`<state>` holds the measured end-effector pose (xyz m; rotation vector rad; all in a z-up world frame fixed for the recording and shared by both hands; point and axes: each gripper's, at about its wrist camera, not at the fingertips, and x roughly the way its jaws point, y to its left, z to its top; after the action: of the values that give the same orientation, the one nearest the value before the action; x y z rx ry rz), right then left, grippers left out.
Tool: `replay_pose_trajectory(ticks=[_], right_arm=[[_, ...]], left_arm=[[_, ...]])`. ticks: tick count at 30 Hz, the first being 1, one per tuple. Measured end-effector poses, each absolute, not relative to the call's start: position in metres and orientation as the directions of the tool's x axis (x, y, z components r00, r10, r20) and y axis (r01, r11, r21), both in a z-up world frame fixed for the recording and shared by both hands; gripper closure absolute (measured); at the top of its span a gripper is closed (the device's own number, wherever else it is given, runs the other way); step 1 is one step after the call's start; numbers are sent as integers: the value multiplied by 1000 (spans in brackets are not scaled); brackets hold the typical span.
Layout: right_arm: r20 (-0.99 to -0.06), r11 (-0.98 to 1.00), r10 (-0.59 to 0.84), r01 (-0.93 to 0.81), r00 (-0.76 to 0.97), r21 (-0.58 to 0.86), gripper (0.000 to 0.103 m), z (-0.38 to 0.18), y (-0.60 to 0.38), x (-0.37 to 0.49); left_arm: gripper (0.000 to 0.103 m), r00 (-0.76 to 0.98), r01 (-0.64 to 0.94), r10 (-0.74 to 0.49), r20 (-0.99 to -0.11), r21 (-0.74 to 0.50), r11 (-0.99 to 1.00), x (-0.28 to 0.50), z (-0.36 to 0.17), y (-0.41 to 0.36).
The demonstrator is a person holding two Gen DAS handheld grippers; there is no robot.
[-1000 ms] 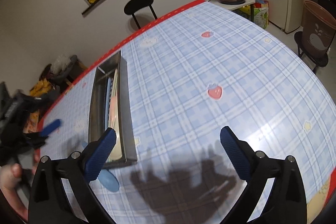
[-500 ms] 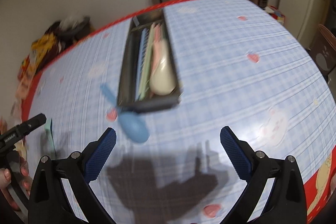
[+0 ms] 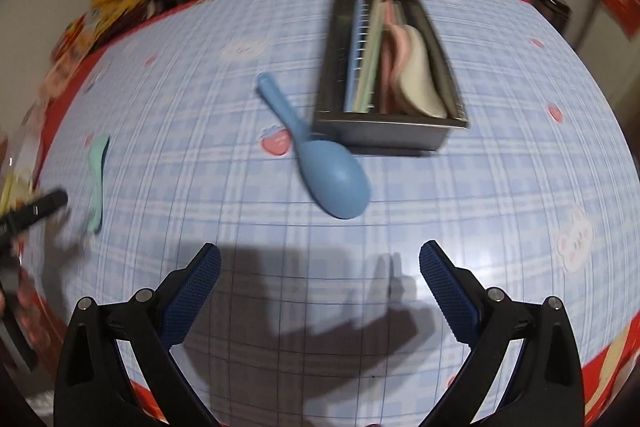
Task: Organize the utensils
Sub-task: 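Withdraw both tools and move them toward the blue and green spoons, then close the right tool on the blue spoon handle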
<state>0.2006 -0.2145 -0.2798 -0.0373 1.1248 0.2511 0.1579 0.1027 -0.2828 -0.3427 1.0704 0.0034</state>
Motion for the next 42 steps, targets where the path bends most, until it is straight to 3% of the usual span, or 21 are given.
replay_pose_trajectory(ticks=[3,5,10,21,28,32,38,42], right_arm=[[-885,964,172,-259,433,61,11,-279,-210,207],[-890,958,157,-284,428,32,32,-282,-207,215],[-880,945,94,-319,465,-68,53,-286,-197,227],[-874,948,-1,-279,486,-156,58,-301,-179,240],[-872,947,-8,-277,489,-164,68,-302,-173,243],[-887,963,41,-254,461,-88,70,-300,-178,244],[-888,956,291,-154,356,251,75,-294,-191,237],[-871,930,365,-82,328,358,77,-296,-197,232]], left_arm=[[6,494,-184,-173,-852,-297,937,162,-282,106],[6,499,-193,-180,-848,-311,931,165,-283,107],[7,502,-194,-178,-846,-310,931,168,-282,105],[7,490,-215,-172,-854,-310,926,169,-289,106],[8,483,-227,-173,-859,-314,922,170,-293,109],[9,484,-234,-174,-858,-318,919,168,-293,112],[9,478,-237,-178,-860,-322,916,168,-295,112],[11,477,-228,-190,-858,-329,916,170,-295,111]])
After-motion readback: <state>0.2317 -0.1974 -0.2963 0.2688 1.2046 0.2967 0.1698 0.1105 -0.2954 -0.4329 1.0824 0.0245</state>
